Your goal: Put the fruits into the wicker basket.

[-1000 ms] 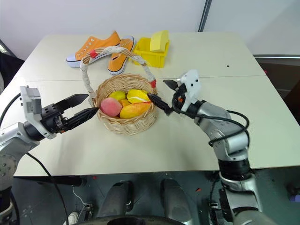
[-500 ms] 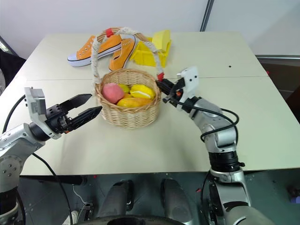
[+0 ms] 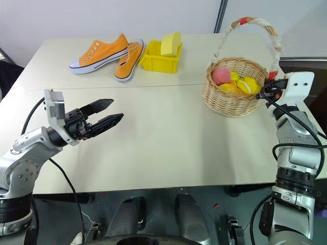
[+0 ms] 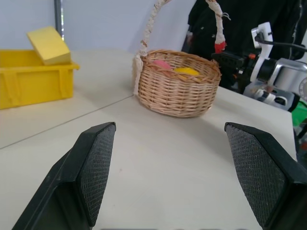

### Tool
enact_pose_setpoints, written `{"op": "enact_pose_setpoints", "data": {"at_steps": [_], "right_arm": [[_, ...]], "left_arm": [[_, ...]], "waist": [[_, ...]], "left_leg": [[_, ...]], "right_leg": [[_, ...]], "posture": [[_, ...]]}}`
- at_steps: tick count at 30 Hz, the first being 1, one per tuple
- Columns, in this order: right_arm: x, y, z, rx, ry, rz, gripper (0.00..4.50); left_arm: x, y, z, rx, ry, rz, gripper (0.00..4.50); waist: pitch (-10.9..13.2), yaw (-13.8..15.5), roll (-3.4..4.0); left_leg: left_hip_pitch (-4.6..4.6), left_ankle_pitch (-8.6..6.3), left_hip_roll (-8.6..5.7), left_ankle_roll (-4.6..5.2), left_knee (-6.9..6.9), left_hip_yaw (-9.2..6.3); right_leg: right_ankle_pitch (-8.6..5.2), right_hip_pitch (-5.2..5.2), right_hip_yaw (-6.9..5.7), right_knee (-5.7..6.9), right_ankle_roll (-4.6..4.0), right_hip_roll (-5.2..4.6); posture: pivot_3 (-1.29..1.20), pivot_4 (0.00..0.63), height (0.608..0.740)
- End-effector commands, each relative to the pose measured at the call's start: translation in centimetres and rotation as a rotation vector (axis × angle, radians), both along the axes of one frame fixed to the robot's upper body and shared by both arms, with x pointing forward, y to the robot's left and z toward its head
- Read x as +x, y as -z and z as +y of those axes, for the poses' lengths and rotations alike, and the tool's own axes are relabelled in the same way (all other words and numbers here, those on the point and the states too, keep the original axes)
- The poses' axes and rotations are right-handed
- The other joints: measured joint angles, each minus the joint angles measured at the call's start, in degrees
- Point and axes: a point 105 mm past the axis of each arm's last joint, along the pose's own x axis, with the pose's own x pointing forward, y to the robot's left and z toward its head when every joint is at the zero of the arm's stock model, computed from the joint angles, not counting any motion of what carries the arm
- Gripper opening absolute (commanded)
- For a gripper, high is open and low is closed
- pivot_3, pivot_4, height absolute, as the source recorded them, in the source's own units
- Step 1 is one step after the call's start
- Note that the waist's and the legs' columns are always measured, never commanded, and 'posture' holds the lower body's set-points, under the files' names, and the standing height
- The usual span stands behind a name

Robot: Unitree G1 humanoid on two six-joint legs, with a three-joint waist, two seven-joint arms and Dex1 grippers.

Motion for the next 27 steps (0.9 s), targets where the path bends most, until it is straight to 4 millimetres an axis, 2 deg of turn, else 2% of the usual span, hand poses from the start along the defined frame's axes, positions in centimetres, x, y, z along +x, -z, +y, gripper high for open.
{"op": "enact_pose_setpoints", "data": {"at_steps": [1,5,10,13,15,21,27], "right_arm": [[-0.8,-2.1,-0.1,0.013,-0.010,-0.081,1.92],[-1.9,-1.8,-0.7,-0.006,0.005,-0.077,4.01],[-4.2,-1.1,-0.6,0.040,-0.064,-0.091,4.01],[-5.5,-0.4,0.4,0.075,-0.163,-0.090,4.01],[-5.9,0.8,3.5,0.014,-0.336,-0.026,4.01],[-6.6,4.5,9.8,-0.076,-0.647,0.116,4.01],[-6.0,6.2,12.1,-0.090,-0.750,0.153,4.01]], "left_arm": [[0.0,-0.8,-0.3,0.000,0.012,-0.044,3.89],[0.3,-0.4,0.4,0.002,-0.035,-0.024,3.89],[1.0,1.6,2.8,0.071,-0.179,0.050,3.89],[1.4,2.4,5.7,0.092,-0.331,0.053,3.89],[1.5,3.7,8.2,0.124,-0.457,0.080,3.89],[0.4,6.6,10.9,0.135,-0.616,0.125,3.89],[-1.0,8.2,11.3,0.139,-0.653,0.149,3.89]], "waist": [[0.0,-0.2,0.00],[0.0,-0.2,0.00],[0.0,-0.1,0.00],[0.0,-0.3,0.00],[0.0,-0.4,0.01],[0.0,-0.3,0.01],[0.0,0.1,-0.05]], "left_leg": [[0.00,0.00,0.00,0.00,0.00,0.00],[0.00,0.00,0.00,0.00,0.00,0.04],[0.00,-0.01,0.00,0.01,0.00,0.07],[0.02,-0.01,0.01,0.01,0.00,0.09],[0.05,-0.01,0.02,0.01,0.00,0.12],[0.12,-0.02,0.03,0.03,-0.04,0.22],[0.04,-0.03,-0.01,0.02,-0.01,0.29]], "right_leg": [[0.01,0.00,0.01,0.00,0.02,0.00],[0.00,0.00,0.06,-0.01,0.05,0.00],[-0.01,0.00,0.09,-0.01,0.07,-0.02],[-0.08,0.00,0.11,-0.01,-0.05,-0.02],[-0.10,0.00,0.13,-0.01,-0.06,-0.01],[-0.16,0.01,0.17,-0.01,0.00,-0.06],[-0.09,0.01,0.18,-0.13,-0.14,-0.15]], "posture": [[0.00,0.150,0.740],[0.00,0.150,0.740],[0.00,0.150,0.740],[0.00,0.150,0.740],[0.00,0.150,0.740],[0.00,0.150,0.740],[0.00,0.150,0.740]]}}
